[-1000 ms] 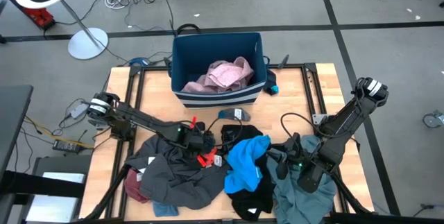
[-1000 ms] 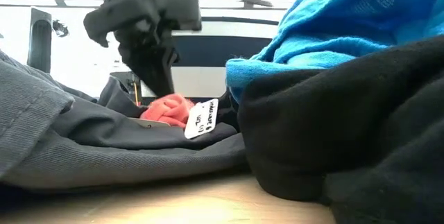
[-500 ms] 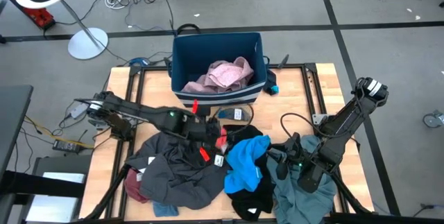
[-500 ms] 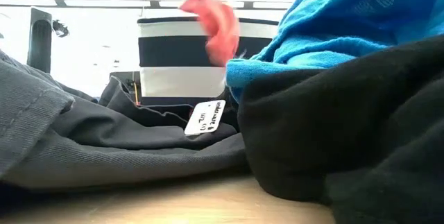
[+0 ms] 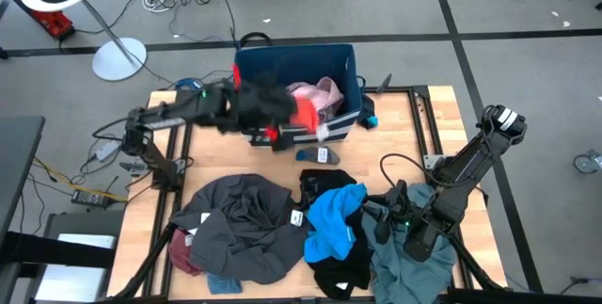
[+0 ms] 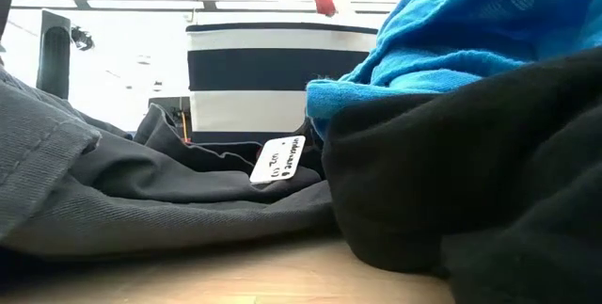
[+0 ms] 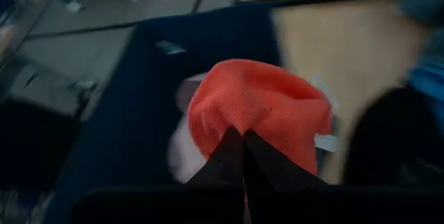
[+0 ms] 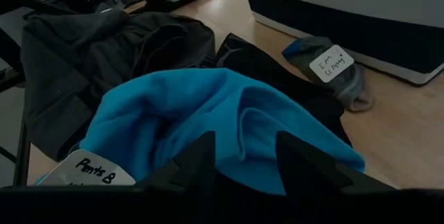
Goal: Sort clothes
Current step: Put the orange sock into the laundry organizer, then put the blue pants into the laundry organizer
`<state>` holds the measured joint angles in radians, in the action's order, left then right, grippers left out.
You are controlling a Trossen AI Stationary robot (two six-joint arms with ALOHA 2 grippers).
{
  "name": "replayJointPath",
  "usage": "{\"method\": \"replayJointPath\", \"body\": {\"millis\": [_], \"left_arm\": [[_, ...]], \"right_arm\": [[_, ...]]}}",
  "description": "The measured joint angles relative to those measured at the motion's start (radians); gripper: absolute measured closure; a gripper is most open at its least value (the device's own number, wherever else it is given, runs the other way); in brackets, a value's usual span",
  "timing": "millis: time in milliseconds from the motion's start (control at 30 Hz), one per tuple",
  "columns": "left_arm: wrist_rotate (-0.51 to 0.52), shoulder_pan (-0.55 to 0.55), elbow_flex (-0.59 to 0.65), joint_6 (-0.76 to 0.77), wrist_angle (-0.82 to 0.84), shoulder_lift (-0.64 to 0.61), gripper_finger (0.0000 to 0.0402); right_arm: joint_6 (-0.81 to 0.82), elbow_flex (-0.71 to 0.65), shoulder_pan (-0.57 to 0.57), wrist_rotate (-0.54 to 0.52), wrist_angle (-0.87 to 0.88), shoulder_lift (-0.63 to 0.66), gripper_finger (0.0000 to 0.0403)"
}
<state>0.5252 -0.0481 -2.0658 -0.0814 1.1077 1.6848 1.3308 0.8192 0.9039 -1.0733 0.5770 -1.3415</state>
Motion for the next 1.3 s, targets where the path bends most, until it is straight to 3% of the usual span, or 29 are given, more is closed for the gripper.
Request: {"method": "replayJointPath", "body": {"millis": [267, 500, 867, 967, 1067, 1300], "left_arm": [[-0.155, -0.24, -0.009, 0.034, -0.034, 0.002, 0.0397], [-0.17, -0.329, -0.009, 0.113, -0.051, 0.007, 0.0361], [-0.175, -0.329, -0.009, 0.118, -0.045, 0.007, 0.0276], [-0.254, -0.305, -0.009, 0.102, -0.001, 0.006, 0.0274], [-0.316, -0.249, -0.009, 0.072, 0.051, 0.006, 0.0273], [-0.308, -0.064, -0.009, 0.11, 0.116, -0.016, 0.0273]], "right_arm": [[-0.009, 0.0, -0.001, 0.0, 0.0, 0.0, 0.025], [-0.026, 0.0, -0.002, -0.003, 0.0, 0.0, 0.025], [-0.026, 0.0, -0.002, -0.005, 0.0, 0.0, 0.025], [-0.026, 0.0, -0.002, -0.006, 0.0, 0.0, 0.025], [-0.026, 0.0, -0.002, -0.006, 0.0, 0.0, 0.025], [-0.043, 0.0, -0.002, -0.007, 0.0, 0.0, 0.025]]}}
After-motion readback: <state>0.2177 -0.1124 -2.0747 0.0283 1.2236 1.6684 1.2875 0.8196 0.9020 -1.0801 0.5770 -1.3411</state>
